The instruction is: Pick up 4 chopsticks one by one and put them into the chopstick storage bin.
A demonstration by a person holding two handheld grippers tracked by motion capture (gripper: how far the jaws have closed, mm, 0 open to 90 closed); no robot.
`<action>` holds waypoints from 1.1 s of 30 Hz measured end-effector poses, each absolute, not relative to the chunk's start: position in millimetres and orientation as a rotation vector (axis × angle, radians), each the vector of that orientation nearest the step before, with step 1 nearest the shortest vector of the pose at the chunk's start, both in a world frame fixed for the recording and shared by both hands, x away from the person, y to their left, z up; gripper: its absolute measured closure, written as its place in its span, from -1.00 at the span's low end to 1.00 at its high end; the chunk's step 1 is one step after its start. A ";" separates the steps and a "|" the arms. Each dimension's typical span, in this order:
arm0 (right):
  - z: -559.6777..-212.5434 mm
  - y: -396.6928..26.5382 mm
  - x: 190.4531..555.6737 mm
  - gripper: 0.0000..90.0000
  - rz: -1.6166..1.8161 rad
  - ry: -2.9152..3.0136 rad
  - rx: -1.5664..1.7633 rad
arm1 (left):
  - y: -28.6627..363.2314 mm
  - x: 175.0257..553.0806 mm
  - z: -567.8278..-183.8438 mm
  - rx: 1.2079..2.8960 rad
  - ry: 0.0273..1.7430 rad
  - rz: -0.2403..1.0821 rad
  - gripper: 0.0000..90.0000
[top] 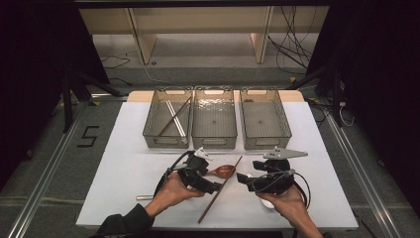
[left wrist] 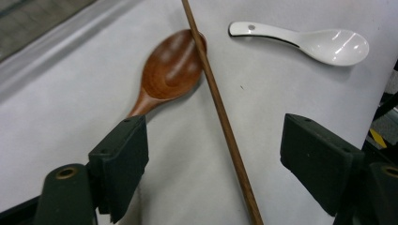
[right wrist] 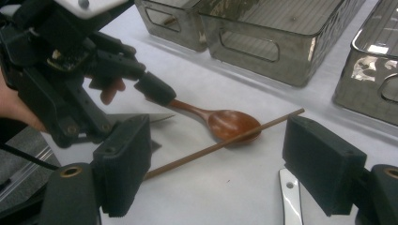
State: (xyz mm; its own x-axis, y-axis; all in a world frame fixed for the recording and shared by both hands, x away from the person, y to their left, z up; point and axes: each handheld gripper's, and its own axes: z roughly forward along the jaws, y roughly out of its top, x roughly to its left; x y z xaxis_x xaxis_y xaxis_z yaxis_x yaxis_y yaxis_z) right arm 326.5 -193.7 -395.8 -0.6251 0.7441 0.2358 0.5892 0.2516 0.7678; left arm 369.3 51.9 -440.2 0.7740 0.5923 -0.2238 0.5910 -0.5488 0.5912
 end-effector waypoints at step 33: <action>-395.9 -193.8 327.0 -0.44 1.310 2.346 1.262 | 20.5 368.8 -469.2 2.457 0.817 -0.028 0.56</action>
